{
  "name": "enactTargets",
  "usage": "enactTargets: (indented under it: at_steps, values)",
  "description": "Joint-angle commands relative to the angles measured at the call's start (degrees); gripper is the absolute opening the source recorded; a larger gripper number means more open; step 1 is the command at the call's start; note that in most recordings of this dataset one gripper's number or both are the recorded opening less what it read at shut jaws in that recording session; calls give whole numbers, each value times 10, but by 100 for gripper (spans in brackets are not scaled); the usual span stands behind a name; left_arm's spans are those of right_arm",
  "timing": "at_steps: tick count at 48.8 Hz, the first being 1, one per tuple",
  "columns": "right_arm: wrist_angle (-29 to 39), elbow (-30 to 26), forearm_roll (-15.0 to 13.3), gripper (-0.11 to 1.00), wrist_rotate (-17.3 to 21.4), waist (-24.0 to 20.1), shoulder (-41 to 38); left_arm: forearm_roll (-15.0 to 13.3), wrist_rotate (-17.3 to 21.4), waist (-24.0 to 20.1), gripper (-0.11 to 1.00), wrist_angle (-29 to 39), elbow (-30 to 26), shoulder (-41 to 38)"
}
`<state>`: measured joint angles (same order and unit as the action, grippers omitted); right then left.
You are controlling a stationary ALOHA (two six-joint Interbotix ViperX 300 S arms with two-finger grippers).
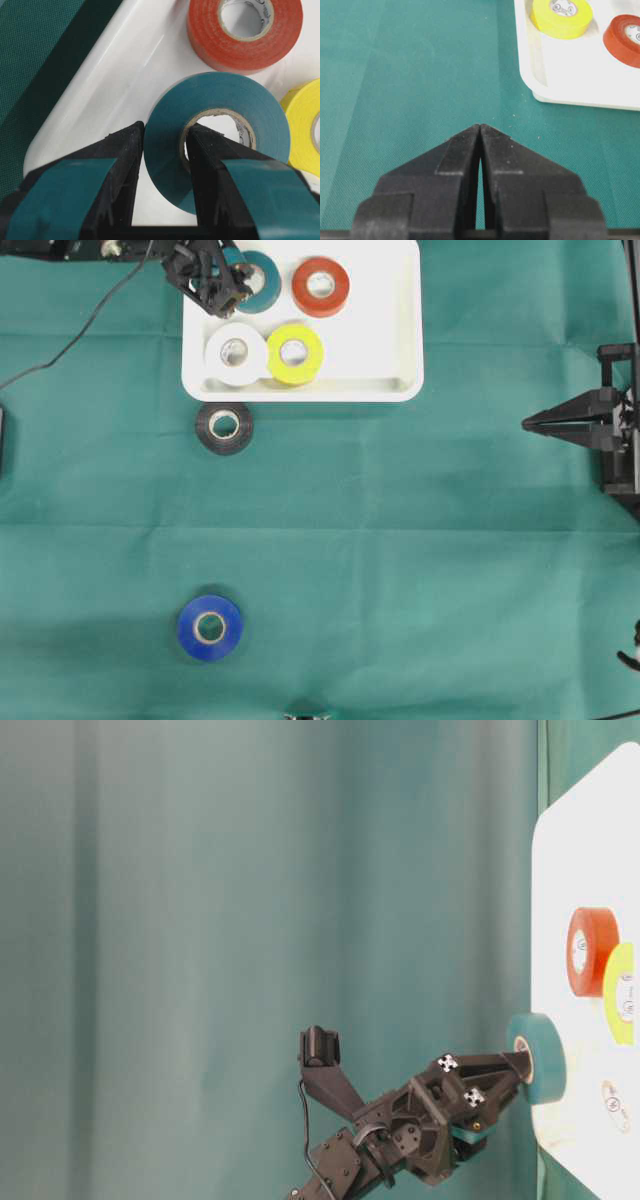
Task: Put the tape into the white case with the left arm.
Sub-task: 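Retract the open left gripper to the left edge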
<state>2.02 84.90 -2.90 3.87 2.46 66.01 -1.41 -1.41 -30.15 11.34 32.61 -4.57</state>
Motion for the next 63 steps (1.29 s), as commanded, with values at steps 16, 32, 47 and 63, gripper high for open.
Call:
enactTargets:
  at_steps: [16,32,47,63]
  values:
    - [-5,-6,0,-10,1,1,-3,1,1,-15,26,-5,-2,12]
    - [-5,-6,0,-10,1,0,-3,2,0,-15,81,-6,11,13]
    - [-5,-7,-1,-10,1,1,-3,2,-2,-15,91,-6,17,18]
    - [-5,-6,0,-10,1,0,-3,1,-4,-14,90,-4,68,95]
